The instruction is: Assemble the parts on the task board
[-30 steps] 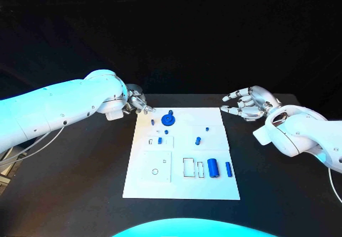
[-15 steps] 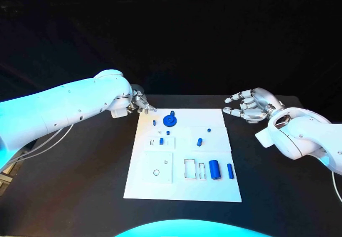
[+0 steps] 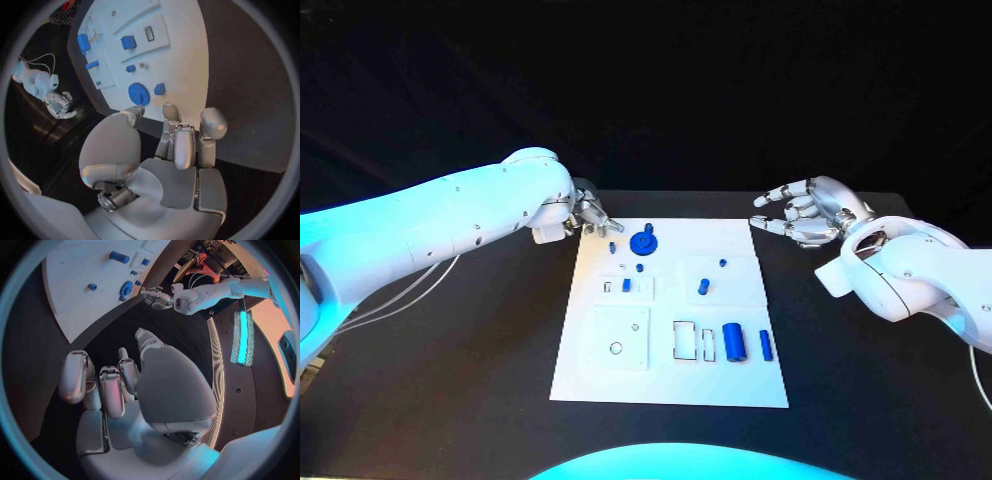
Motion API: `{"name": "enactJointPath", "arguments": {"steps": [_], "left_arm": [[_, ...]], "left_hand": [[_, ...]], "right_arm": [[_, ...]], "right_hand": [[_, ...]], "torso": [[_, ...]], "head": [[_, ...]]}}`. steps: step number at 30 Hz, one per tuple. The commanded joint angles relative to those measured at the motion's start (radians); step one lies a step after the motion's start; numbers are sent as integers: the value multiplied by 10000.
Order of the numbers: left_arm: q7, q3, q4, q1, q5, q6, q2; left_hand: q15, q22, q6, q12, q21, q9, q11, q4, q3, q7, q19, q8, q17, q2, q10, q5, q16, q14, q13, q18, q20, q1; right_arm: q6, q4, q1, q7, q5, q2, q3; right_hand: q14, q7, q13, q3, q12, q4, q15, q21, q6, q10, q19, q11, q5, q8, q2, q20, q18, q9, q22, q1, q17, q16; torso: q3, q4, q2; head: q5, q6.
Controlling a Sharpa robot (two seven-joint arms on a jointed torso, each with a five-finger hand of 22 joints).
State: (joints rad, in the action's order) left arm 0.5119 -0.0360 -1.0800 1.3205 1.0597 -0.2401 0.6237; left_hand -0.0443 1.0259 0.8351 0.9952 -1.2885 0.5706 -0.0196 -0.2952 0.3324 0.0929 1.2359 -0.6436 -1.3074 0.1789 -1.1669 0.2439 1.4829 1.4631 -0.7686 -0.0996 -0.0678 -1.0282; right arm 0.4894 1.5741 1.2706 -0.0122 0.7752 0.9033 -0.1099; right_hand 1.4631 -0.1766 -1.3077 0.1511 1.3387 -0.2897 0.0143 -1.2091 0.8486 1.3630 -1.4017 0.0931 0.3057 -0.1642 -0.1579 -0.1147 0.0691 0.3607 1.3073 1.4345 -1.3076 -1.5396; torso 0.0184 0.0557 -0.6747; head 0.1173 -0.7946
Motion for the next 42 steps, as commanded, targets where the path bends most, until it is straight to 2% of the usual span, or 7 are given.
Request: {"name": "enactJointPath", "arguments": {"steps": [1,7,9,12,16,27,42], "left_arm": [[-156,-20,83,-26,-212,-221,-76],[-157,-72,200,-65,-253,-275,-147],[-156,-83,231,-72,-262,-296,-164],[-156,-101,277,-84,-273,-320,-192],[-156,-116,311,-106,-292,-336,-209],[-163,-153,385,-141,-462,-419,-278],[-157,-201,445,-185,-602,-535,-323]], "left_hand": [[69,25,83,73,28,-12,-18,0,-70,13,43,70,-1413,-22,12,-41,60,581,-33,-126,-64,126],[69,38,91,82,22,-11,-17,2,-74,11,51,67,-1419,-30,7,-43,64,583,-41,-124,-64,129],[69,41,95,80,20,-11,-16,2,-75,10,53,66,-1419,-34,8,-42,65,583,-37,-123,-64,128],[68,29,115,97,27,-10,-12,9,-73,4,46,61,-1422,-69,2,-32,68,584,-49,-126,-64,113],[67,49,121,94,17,-11,-11,11,-71,2,58,60,-1424,-78,5,-28,70,585,-41,-122,-64,105],[58,49,168,124,18,-15,3,28,-47,-12,58,56,-1435,-155,4,13,83,589,-45,-125,-60,-44],[46,85,259,212,8,-51,19,43,167,-28,73,95,-1455,-463,14,85,112,593,-56,-120,-49,-626]], "right_arm": [[64,3,-4,-185,4,-15,4],[219,-7,-4,-387,-104,-21,4],[311,-17,-4,-521,-200,-29,4],[478,-40,-4,-784,-400,-50,4],[681,-68,-5,-1051,-593,-75,4],[812,-140,-6,-1585,-1258,-135,2],[788,-159,-13,-1729,-1578,-166,2]], "right_hand": [[884,28,-159,48,-43,6,-20,35,62,-18,64,-59,50,50,25,-12,116,-13,400,-93,-1897,43],[844,30,-46,78,-154,10,-22,300,78,-117,190,-61,64,50,35,-10,172,-13,243,-98,-1750,116],[544,61,788,246,-999,22,-79,1808,134,-804,930,-86,74,54,-5,-8,444,-15,-646,-129,-799,683],[-887,50,3702,676,-4105,4,-57,6105,151,-3277,3038,-93,92,-64,-109,11,1129,30,-3214,-108,2558,3301],[-2369,-26,5673,1538,-6027,23,48,7592,-6,-3891,3477,-2,103,-216,-366,-125,1128,90,-4322,-40,5831,7127],[-3943,-496,9594,2864,-9127,154,808,10362,-341,-4301,4604,619,122,-522,-809,-868,1086,197,-6754,-378,7262,11553],[-4124,-632,10710,2987,-9516,342,989,10956,-515,-4293,4704,761,223,-499,-801,-1097,1124,107,-7508,-452,7777,12429]], "torso": [[3,4,9],[15,3,9],[14,4,15],[11,5,11],[12,0,4],[14,1,5],[20,13,12]], "head": [[0,-8],[-12,-9],[-12,-13],[-16,-17],[-19,-23],[-29,-41],[7,-108]]}}
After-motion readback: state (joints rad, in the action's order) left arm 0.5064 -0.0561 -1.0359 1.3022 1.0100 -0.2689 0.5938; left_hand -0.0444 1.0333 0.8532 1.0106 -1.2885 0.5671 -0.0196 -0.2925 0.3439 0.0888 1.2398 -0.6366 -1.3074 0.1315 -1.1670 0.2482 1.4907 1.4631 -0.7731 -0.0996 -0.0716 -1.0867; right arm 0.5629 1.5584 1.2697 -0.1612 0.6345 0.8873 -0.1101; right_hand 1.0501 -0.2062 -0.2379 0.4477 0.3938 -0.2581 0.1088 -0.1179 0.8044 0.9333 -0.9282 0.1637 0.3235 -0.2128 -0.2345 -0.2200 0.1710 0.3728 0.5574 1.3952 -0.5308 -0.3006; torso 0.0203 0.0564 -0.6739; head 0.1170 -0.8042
